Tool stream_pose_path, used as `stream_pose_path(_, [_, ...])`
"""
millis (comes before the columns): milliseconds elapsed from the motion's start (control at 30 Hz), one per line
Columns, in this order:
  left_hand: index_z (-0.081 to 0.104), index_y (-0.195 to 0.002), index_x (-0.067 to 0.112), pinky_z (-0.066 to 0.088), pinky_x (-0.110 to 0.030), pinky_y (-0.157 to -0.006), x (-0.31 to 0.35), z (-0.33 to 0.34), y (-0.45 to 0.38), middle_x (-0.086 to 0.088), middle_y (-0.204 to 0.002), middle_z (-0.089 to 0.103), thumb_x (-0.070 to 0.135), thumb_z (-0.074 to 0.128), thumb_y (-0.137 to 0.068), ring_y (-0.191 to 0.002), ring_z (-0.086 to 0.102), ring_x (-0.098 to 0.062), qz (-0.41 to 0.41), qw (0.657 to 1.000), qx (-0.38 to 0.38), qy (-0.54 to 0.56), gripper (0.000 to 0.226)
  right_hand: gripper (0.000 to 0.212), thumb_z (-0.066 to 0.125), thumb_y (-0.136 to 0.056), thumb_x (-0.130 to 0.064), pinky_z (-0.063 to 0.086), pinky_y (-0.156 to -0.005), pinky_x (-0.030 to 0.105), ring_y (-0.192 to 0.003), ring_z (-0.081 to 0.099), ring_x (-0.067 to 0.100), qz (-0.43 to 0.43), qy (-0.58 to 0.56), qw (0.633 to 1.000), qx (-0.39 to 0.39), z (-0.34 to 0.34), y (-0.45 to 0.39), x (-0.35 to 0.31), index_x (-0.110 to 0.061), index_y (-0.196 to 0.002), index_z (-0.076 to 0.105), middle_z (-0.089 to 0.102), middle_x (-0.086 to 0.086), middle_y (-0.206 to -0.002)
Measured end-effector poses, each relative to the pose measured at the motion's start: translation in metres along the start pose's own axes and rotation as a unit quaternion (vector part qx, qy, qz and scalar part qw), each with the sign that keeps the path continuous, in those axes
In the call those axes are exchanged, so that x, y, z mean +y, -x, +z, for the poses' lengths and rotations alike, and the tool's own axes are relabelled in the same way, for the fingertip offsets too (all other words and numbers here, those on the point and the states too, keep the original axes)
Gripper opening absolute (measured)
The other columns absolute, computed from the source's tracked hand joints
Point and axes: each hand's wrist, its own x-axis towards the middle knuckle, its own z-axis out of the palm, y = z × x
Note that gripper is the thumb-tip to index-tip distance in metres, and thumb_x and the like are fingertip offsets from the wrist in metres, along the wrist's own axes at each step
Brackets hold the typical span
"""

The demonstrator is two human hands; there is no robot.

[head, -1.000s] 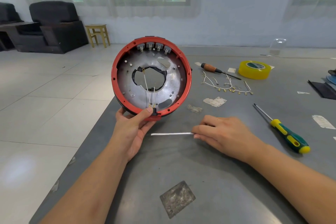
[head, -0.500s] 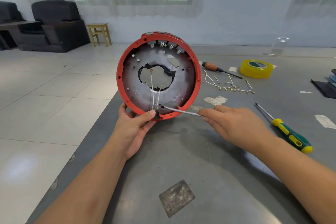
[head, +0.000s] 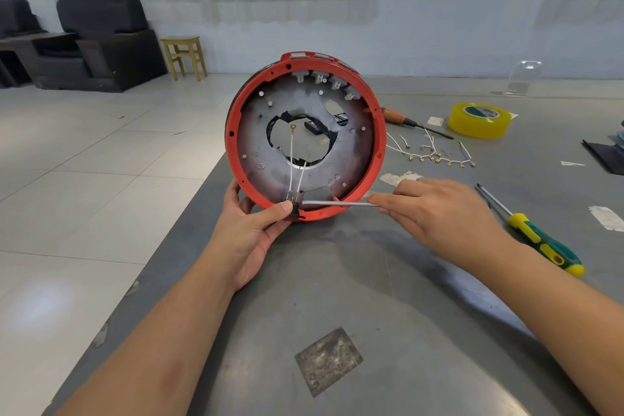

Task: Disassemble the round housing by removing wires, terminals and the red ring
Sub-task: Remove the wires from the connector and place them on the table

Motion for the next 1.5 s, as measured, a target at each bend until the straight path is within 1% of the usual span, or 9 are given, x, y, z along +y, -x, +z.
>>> stream_pose_path(233, [0.048, -0.147, 0.017, 0.061, -0.047, -0.092, -0.002, -0.002, 0.001, -0.013, -0.146, 0.058, -0.019, 0.069, -0.084, -0.121, 0.069, -0.031, 0.004, 1.000, -0.015, -0.021, 0.076, 0.022, 0.074, -0.092, -0.021, 0.050, -0.051, 0.034, -0.078, 0.072, 0.030, -0.008, -0.003, 1.000, -0.012, 0.001, 0.000, 0.002, -0.024, -0.113, 0.079, 0.070, 0.002, -0.078])
stream_pose_path(400, [0.053, -0.142, 0.014, 0.062, -0.041, -0.088, -0.004, -0.001, 0.003, -0.013, -0.143, 0.061, -0.018, 0.070, -0.085, -0.115, 0.072, -0.029, 0.010, 0.999, -0.027, -0.044, 0.068, 0.026, 0.057, -0.103, -0.029, 0.051, -0.058, 0.039, -0.080, 0.067, 0.034, -0.007, -0.010, 0.999, -0.031, 0.004, 0.002, 0.006, -0.027, -0.122, 0.075, 0.069, 0.003, -0.085])
stream_pose_path(567, [0.053, -0.142, 0.014, 0.062, -0.039, -0.087, -0.005, -0.001, 0.003, -0.009, -0.140, 0.064, -0.015, 0.072, -0.084, -0.116, 0.072, -0.029, 0.011, 0.998, -0.035, -0.053, 0.067, 0.039, 0.041, -0.103, -0.032, 0.048, -0.048, 0.035, -0.065, 0.066, 0.031, -0.029, 0.002, 0.999, 0.022, 0.008, 0.004, 0.005, -0.024, -0.116, 0.078, 0.067, 0.002, -0.075])
stream_pose_path(700, [0.054, -0.142, 0.014, 0.062, -0.040, -0.087, -0.006, -0.003, 0.002, -0.007, -0.138, 0.065, -0.013, 0.073, -0.085, -0.116, 0.072, -0.030, 0.019, 0.998, -0.032, -0.052, 0.066, 0.021, 0.062, -0.097, -0.026, 0.048, -0.043, 0.035, -0.060, 0.065, 0.032, -0.002, -0.011, 1.000, 0.024, 0.014, 0.009, 0.000, -0.021, -0.109, 0.078, 0.066, 0.002, -0.073])
stream_pose_path(933, [0.051, -0.145, 0.016, 0.062, -0.042, -0.088, -0.007, -0.003, 0.000, -0.010, -0.141, 0.063, -0.014, 0.073, -0.085, -0.117, 0.071, -0.031, 0.027, 0.999, -0.019, -0.036, 0.071, 0.035, 0.044, -0.101, -0.039, 0.050, -0.049, 0.036, -0.073, 0.067, 0.032, 0.060, -0.058, 0.996, -0.007, 0.025, 0.021, -0.013, -0.029, -0.119, 0.072, 0.066, -0.001, -0.082])
stream_pose_path(1067, [0.043, -0.148, 0.020, 0.063, -0.042, -0.085, -0.007, -0.002, 0.001, -0.015, -0.139, 0.062, -0.014, 0.074, -0.083, -0.114, 0.073, -0.031, 0.032, 0.999, 0.015, -0.015, 0.080, 0.029, 0.050, -0.104, -0.037, 0.050, -0.053, 0.037, -0.078, 0.066, 0.031, 0.089, -0.101, 0.991, -0.018, 0.030, 0.023, -0.018, -0.033, -0.125, 0.070, 0.065, -0.003, -0.085])
stream_pose_path(1233, [0.037, -0.146, 0.026, 0.063, -0.043, -0.085, -0.006, -0.001, 0.002, -0.013, -0.139, 0.059, -0.015, 0.076, -0.082, -0.111, 0.074, -0.030, 0.047, 0.998, 0.050, -0.012, 0.086, 0.033, 0.046, -0.101, -0.037, 0.044, -0.046, 0.035, -0.066, 0.064, 0.034, 0.063, -0.052, 0.997, -0.004, 0.024, 0.015, -0.021, -0.028, -0.119, 0.072, 0.063, 0.000, -0.077])
stream_pose_path(1400, [0.037, -0.145, 0.031, 0.062, -0.047, -0.092, -0.009, 0.001, 0.004, -0.007, -0.141, 0.055, -0.014, 0.078, -0.080, -0.112, 0.074, -0.025, 0.080, 0.994, 0.056, -0.057, 0.089, 0.019, 0.060, -0.100, -0.027, 0.040, -0.046, 0.032, -0.061, 0.061, 0.033, 0.032, 0.012, 0.999, -0.001, 0.015, 0.011, -0.016, -0.023, -0.110, 0.075, 0.063, 0.002, -0.073])
stream_pose_path(1500, [0.037, -0.145, 0.033, 0.061, -0.045, -0.093, -0.011, 0.002, 0.005, 0.000, -0.134, 0.057, -0.013, 0.080, -0.079, -0.105, 0.075, -0.019, 0.102, 0.988, 0.061, -0.096, 0.092, 0.013, 0.070, -0.096, -0.020, 0.046, -0.047, 0.036, -0.060, 0.060, 0.034, 0.019, 0.031, 0.999, 0.002, 0.013, 0.008, -0.010, -0.021, -0.108, 0.075, 0.064, 0.003, -0.073])
